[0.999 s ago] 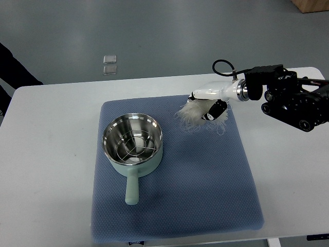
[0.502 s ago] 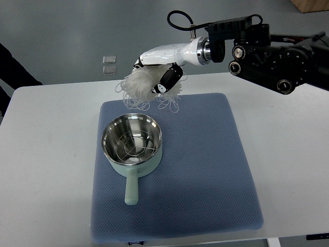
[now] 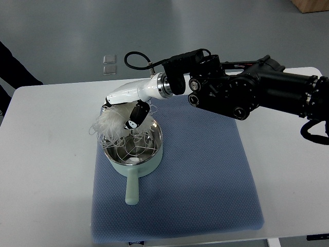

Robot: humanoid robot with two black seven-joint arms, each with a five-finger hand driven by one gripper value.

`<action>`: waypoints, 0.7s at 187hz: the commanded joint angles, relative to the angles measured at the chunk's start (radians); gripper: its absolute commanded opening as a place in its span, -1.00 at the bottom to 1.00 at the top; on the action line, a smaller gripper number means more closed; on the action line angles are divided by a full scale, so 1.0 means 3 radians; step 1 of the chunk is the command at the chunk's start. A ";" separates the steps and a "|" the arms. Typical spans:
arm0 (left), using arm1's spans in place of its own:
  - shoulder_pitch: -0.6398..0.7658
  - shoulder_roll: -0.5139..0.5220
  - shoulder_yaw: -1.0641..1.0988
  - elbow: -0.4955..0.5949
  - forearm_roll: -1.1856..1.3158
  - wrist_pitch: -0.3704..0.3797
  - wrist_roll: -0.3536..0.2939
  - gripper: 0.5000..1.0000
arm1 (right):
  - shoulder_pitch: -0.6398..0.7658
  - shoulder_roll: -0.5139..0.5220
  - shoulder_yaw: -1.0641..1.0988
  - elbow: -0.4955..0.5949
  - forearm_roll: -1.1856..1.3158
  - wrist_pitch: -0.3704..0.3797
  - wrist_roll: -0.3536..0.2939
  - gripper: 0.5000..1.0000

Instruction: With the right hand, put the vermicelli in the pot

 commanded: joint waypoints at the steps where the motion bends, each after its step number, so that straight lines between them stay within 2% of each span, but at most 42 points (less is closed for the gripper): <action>1: 0.0000 0.0000 0.0000 0.0000 0.0002 -0.0005 0.0000 1.00 | -0.0061 0.0018 -0.0006 -0.0025 -0.0003 -0.0003 -0.0002 -1.00; 8: -0.0005 0.0000 0.0000 0.0000 0.0002 0.0000 0.0000 1.00 | -0.0071 0.0018 -0.0006 -0.0025 -0.0003 -0.0003 -0.0002 -1.00; 10: -0.0005 0.0000 0.0000 0.0000 0.0002 -0.0005 0.0000 1.00 | -0.0076 0.0018 -0.0006 -0.0025 -0.0003 -0.0003 -0.0002 -0.94; 11: -0.0005 0.0000 0.0000 0.0000 0.0002 -0.0005 0.0000 1.00 | -0.0081 0.0013 -0.0006 -0.0025 -0.0003 -0.0003 -0.0002 -0.85; 16: -0.0005 0.0000 0.0000 0.0000 0.0007 -0.0005 0.0000 1.00 | -0.0091 0.0012 -0.0006 -0.0025 -0.0003 -0.0003 -0.0002 -0.68; 19: -0.0005 0.0000 0.0000 0.0000 0.0002 0.0000 0.0000 1.00 | -0.0097 0.0007 -0.0006 -0.0025 0.0002 -0.0003 -0.0002 -0.48; 33: -0.0005 0.0000 0.0000 0.0000 0.0002 -0.0005 0.0000 1.00 | -0.0097 -0.0003 -0.0006 -0.0025 0.0012 -0.0003 -0.0002 0.00; 48: -0.0005 0.0000 0.0000 0.0000 0.0007 -0.0005 0.0000 1.00 | -0.0097 -0.0003 0.0005 -0.0025 0.0038 -0.0003 -0.0002 0.31; 57: -0.0005 0.0000 0.0000 0.0000 0.0007 -0.0005 0.0000 1.00 | -0.0097 -0.0003 0.0000 -0.0020 0.0038 0.0002 -0.0002 0.42; 104: 0.0010 0.0000 0.0000 0.0000 0.0007 0.0000 0.0000 1.00 | -0.0091 -0.0080 0.0046 -0.0025 0.0043 0.0002 -0.0002 0.45; 131: 0.0015 0.0000 0.0000 0.0000 0.0002 0.0000 0.0000 1.00 | -0.0091 -0.0202 0.0250 -0.0153 0.0186 -0.0008 -0.0007 0.45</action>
